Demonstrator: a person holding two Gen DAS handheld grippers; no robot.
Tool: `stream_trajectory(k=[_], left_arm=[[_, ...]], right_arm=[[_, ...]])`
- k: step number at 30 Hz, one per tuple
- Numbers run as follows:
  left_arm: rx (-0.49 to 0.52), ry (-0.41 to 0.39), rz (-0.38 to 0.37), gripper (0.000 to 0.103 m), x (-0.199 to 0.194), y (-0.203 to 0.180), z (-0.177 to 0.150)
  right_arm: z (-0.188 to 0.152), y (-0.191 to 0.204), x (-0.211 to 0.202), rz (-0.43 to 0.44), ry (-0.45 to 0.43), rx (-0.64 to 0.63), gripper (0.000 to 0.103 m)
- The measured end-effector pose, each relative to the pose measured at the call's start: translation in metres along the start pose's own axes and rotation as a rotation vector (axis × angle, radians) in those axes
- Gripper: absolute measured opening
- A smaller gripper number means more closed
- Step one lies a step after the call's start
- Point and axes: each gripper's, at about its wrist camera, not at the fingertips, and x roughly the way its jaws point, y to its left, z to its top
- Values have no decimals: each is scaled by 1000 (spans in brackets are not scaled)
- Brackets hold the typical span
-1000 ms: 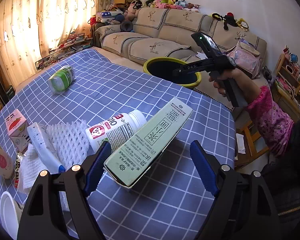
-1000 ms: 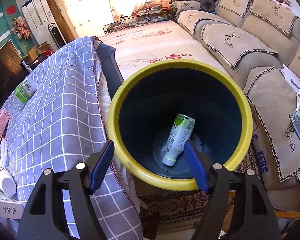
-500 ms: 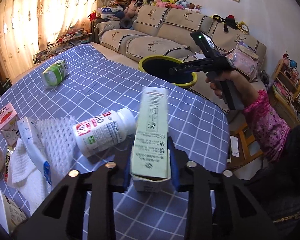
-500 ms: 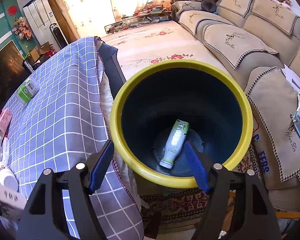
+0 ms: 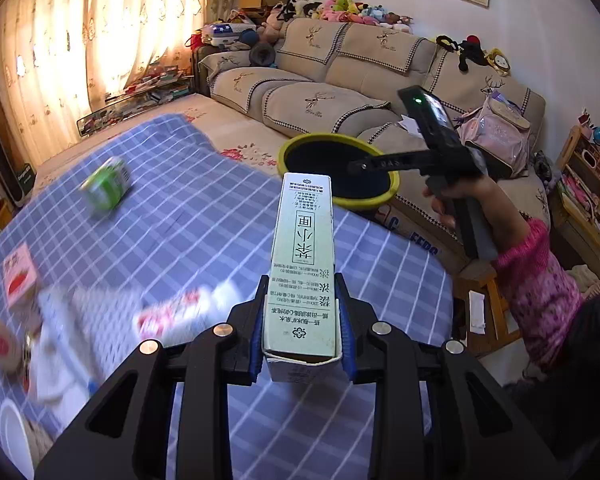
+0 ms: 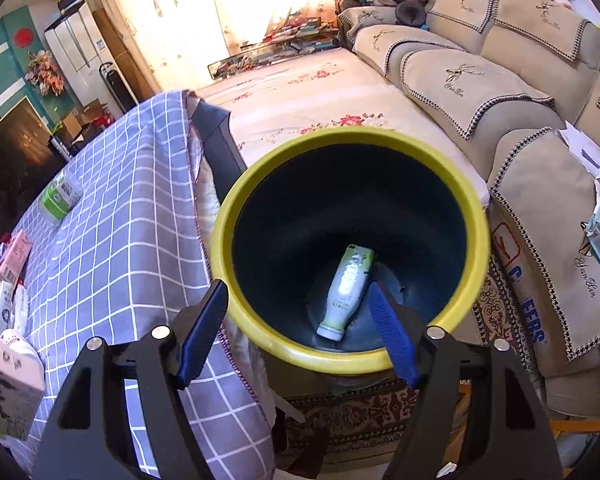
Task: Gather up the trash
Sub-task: 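Carry the white box with the left tool into the bin and release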
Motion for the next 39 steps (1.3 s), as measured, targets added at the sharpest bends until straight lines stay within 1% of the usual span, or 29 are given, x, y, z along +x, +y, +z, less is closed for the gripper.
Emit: stream_trajectory(k=[2,5,10,12,15,16,19,22,25,28,29,30,31,34,36,38,39], left_arm=[[10,5,-2,30,12,-5,14],[33,18,-26,30,40,-15,45],[69,44,-58,30,95,-35,105],[85,54,-48,30,121,-43,130],[77,83,-40,30,157,-48,157],[73,101,-27,30,175,-48,166],[46,149,19,30,219,-46,184],[9,205,52,30,263,-42,193],[-12,251,86,30,298,-39,194],[-40,283,115,32,322,-35,191],[-48,288,119,37,326,-32,189],[-58,295,131,50,330,-29,187],[-68,293,136,54,331,-25,188],[-89,266,130,64,317,-15,183],[-112,234,120,65,297,-11,181],[-133,149,104,66,259,-4,178],[-140,96,102,68,234,0,176]], right_arm=[[2,-8,-7,-7,-20,10,69],[4,-20,-17,-18,-42,24,69],[5,-51,-35,-59,-82,66,69],[6,-64,-41,-85,-98,85,69],[5,-81,-48,-107,-109,114,69],[6,-85,-48,-110,-109,118,69],[6,-95,-48,-122,-106,133,69],[5,-101,-46,-124,-99,142,69],[4,-103,-41,-121,-90,147,70],[3,-102,-38,-121,-79,143,72],[3,-101,-37,-121,-76,141,73],[3,-101,-36,-121,-74,139,73],[3,-100,-36,-121,-73,138,73],[3,-95,-37,-119,-75,131,73],[3,-92,-38,-114,-77,129,73],[2,-88,-38,-108,-77,124,73],[2,-85,-37,-104,-75,119,74]])
